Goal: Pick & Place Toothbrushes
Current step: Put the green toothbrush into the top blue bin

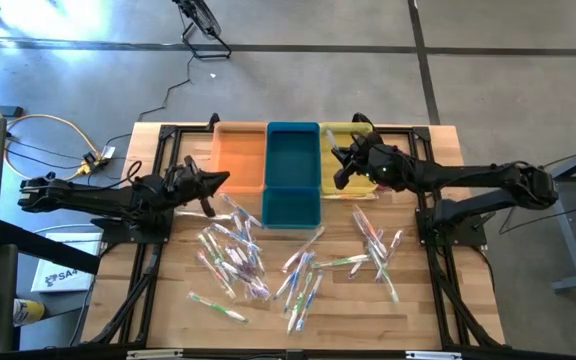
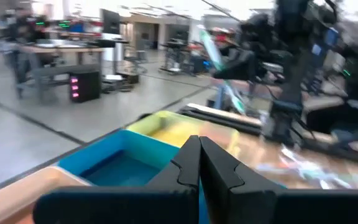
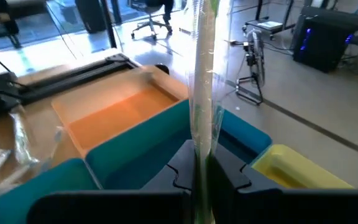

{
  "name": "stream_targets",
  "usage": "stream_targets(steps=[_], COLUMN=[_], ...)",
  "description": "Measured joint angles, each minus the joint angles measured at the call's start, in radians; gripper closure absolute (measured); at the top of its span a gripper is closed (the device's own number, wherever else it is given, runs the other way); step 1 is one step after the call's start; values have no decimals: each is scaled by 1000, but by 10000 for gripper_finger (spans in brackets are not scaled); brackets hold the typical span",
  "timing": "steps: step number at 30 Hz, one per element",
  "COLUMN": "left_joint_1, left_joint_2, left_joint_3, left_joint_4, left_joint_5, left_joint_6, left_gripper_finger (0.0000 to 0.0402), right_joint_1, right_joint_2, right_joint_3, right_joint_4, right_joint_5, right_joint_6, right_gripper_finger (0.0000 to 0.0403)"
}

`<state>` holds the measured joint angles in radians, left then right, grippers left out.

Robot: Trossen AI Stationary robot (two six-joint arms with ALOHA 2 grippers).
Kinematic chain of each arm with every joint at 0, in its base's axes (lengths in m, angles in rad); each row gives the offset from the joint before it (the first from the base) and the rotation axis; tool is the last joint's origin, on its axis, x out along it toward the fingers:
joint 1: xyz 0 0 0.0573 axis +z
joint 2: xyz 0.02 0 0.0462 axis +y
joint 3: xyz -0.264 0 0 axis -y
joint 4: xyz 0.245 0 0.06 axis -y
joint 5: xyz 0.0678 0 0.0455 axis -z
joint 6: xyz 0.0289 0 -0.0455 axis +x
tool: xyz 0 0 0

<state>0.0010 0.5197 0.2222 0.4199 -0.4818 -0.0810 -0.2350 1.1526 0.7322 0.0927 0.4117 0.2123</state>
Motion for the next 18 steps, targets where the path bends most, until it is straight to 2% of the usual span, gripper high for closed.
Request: stream_targets(steps=[3,8,14,18], left_joint_1=[0,-1,0,0], left_joint_2=[-2,-1,26,37], left_joint_3=[4,14,14,14], left_joint_4=[6,4,-1,-3], left_joint_5=[-26,42,46,46], left_joint_6=[-56,-81,-83,-86], left_gripper_finger=[401,401,401,401], right_joint_1=[-34,-41,-41,-40], right_joint_2=[0,25,113,180], right_joint_3=[0,0,0,43], right_joint_4=[35,156,376,370], right_joint_5=[-111,-227,-325,-333], right_joint_6=[0,-18,-25,-19], right_gripper_finger=[390,390,391,391])
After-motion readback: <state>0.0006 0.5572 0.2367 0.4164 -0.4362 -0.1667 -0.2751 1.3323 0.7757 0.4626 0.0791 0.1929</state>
